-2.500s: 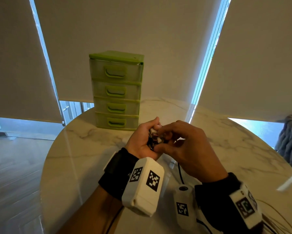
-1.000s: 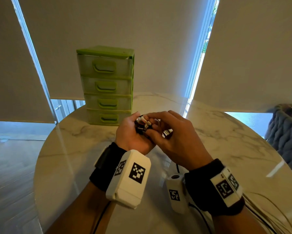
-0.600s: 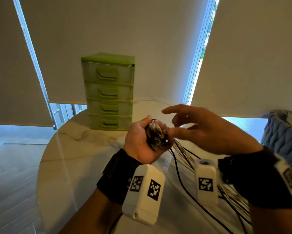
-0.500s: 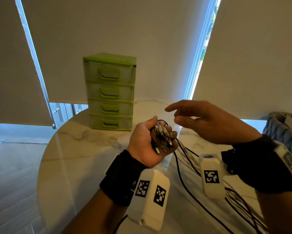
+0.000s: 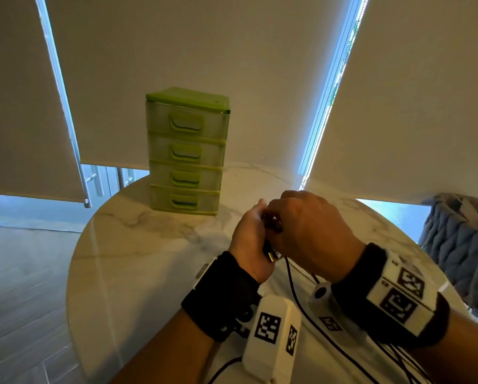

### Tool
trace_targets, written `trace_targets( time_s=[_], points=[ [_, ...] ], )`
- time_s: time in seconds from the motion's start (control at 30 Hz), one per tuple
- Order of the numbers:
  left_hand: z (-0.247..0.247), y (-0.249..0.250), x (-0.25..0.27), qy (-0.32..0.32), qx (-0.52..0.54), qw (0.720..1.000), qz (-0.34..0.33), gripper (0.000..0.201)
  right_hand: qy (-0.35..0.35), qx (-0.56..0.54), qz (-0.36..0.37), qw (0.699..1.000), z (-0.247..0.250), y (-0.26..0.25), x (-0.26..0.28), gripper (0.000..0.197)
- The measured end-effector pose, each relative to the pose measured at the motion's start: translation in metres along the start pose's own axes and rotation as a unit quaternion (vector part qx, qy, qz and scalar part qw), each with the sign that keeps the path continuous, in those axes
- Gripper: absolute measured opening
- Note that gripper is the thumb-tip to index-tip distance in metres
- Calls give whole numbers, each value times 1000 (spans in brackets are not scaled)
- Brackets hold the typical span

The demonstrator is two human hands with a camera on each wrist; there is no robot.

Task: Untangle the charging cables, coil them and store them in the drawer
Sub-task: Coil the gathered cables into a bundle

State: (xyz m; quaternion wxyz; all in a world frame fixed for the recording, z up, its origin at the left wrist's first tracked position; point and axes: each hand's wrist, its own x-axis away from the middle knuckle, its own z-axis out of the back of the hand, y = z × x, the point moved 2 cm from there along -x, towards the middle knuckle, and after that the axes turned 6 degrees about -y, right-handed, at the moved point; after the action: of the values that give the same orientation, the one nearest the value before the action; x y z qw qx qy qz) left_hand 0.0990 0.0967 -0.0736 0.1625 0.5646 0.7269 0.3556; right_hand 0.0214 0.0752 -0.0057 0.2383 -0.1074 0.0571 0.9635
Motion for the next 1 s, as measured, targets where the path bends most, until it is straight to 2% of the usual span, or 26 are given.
trace_targets(
  time_s=[0.13,0.23,0.33,0.43,0.53,0.6,0.67,0.73,0.83,0.9,1.0],
  points=[
    [1,-4,0,23,-15,1000,6,44,-28,70,7,997,0,-14,4,21],
    [7,-4,-6,23,-15,1000,-6,36,-37,110,0,993,-1,-21,5,22],
    [13,-3,-12,-3,-11,1000,-20,30,-40,98,-3,994,-4,-26,7,21],
    [17,-2,-14,1,-6,1000,-29,30,-32,37,-14,999,-8,-26,10,24],
    [19,4,-15,8,-18,1000,15,35,-8,-15,7,1000,-9,-24,16,24],
    [21,8,-17,9,-25,999,46,42,-8,-114,33,993,-5,-12,19,17],
    [20,13,-16,-22,-2,998,53,39,-43,-265,26,963,2,11,15,18],
    [15,17,-13,-50,-7,998,45,30,-72,-341,12,937,3,31,5,26],
    [10,15,-11,-108,-31,992,57,40,-78,-370,3,926,-8,40,-11,49],
    [5,16,-6,-149,-40,986,63,42,-115,-381,3,917,-15,39,-21,66],
    [3,15,-4,-199,-19,977,72,37,-175,-410,-16,895,-15,46,-32,69]
  ],
)
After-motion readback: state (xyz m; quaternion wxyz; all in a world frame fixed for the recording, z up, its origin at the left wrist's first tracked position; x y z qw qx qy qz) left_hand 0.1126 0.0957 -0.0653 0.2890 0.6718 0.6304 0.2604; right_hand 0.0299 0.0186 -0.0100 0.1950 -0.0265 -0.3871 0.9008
